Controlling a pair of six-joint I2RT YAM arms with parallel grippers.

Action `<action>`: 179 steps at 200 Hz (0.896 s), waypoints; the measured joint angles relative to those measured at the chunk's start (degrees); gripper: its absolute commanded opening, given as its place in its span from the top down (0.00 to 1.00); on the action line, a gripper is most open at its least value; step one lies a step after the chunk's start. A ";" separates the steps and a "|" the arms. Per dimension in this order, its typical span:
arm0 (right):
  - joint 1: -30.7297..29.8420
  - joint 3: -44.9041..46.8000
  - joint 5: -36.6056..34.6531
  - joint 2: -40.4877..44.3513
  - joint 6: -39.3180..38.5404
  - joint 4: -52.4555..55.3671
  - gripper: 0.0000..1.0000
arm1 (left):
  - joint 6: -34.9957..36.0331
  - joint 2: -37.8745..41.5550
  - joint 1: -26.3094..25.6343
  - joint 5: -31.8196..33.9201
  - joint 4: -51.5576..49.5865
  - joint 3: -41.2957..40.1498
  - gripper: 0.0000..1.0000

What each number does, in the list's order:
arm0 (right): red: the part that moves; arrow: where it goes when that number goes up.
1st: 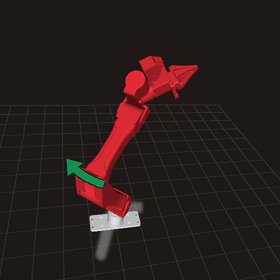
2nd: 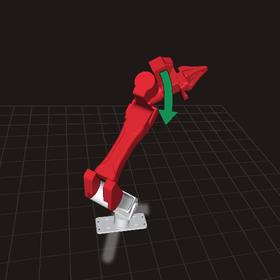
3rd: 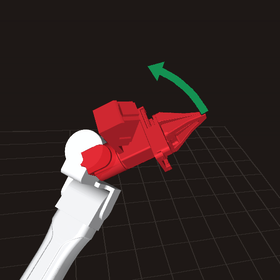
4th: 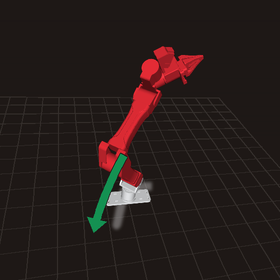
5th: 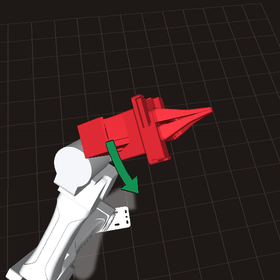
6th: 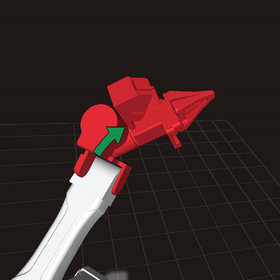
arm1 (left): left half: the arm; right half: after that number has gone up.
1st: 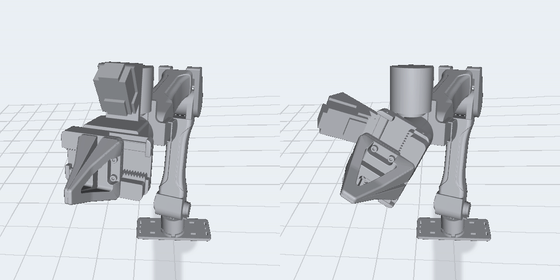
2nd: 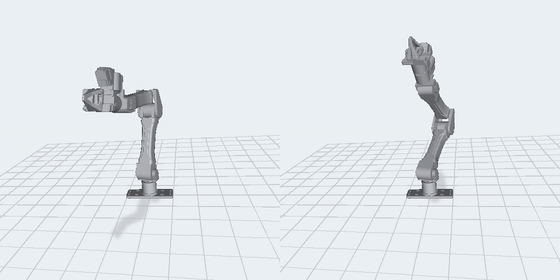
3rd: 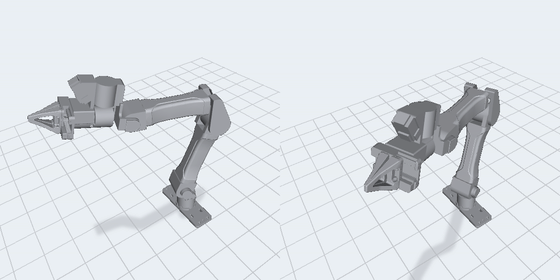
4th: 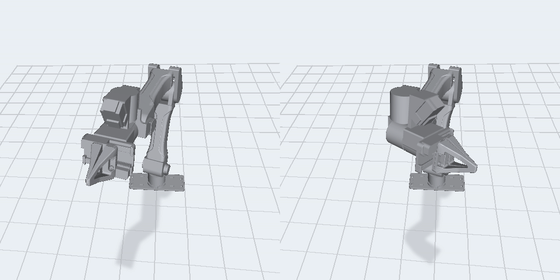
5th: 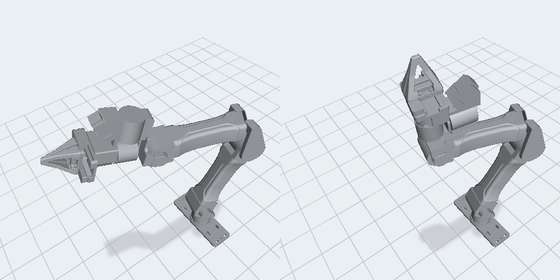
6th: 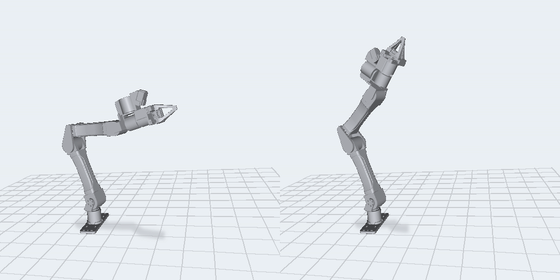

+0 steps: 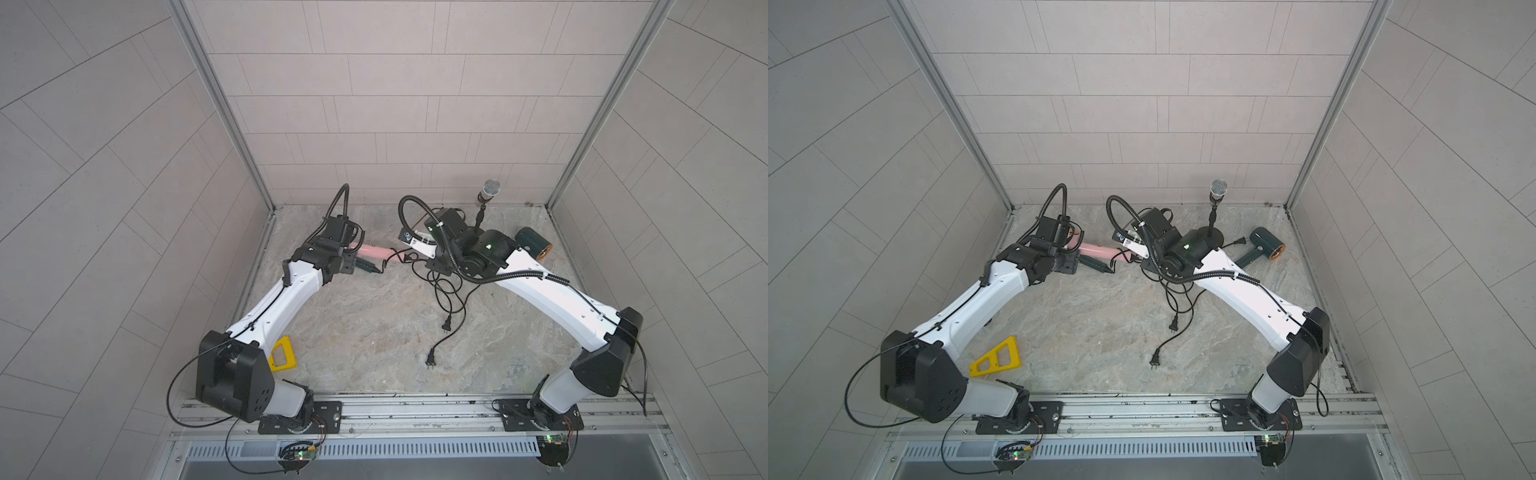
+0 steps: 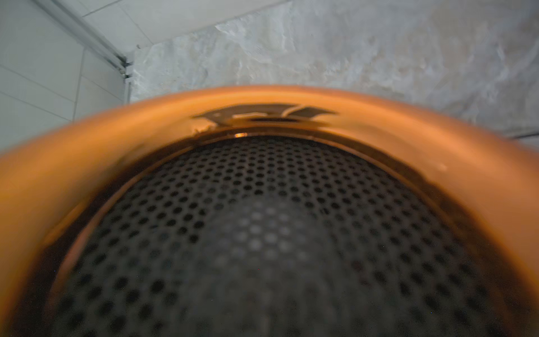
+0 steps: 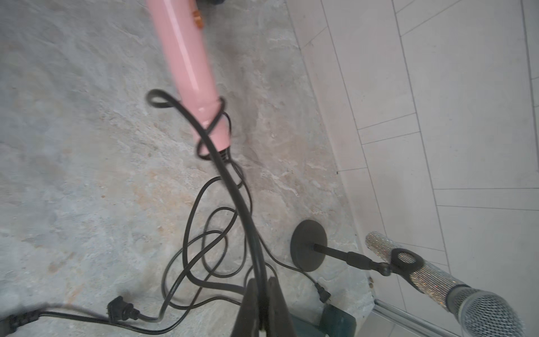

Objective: Wrap the cord around the hair dryer
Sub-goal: Wrap the power cord around the hair dryer.

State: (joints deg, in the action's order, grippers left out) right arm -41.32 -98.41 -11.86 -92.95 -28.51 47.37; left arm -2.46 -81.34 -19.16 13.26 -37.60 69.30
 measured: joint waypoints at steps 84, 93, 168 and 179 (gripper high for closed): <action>10.56 -3.28 7.43 -6.29 -0.98 -1.20 1.00 | 0.35 5.09 7.23 -37.59 -3.74 0.13 1.00; 11.32 -1.79 10.08 -5.79 -0.11 -2.21 1.00 | -1.60 6.32 8.37 -41.18 -1.20 -1.01 1.00; 14.19 12.57 27.58 1.95 12.09 -12.61 1.00 | -22.86 10.84 11.96 -53.68 20.28 -10.01 1.00; 14.36 14.99 29.97 3.65 14.51 -15.39 1.00 | -25.22 10.84 12.09 -52.83 21.42 -9.97 1.00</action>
State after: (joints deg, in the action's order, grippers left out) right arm -26.96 -83.42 18.11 -89.30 -14.00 31.99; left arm -27.68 -70.50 -7.07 -39.57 -16.19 59.33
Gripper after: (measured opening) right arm 0.060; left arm 0.716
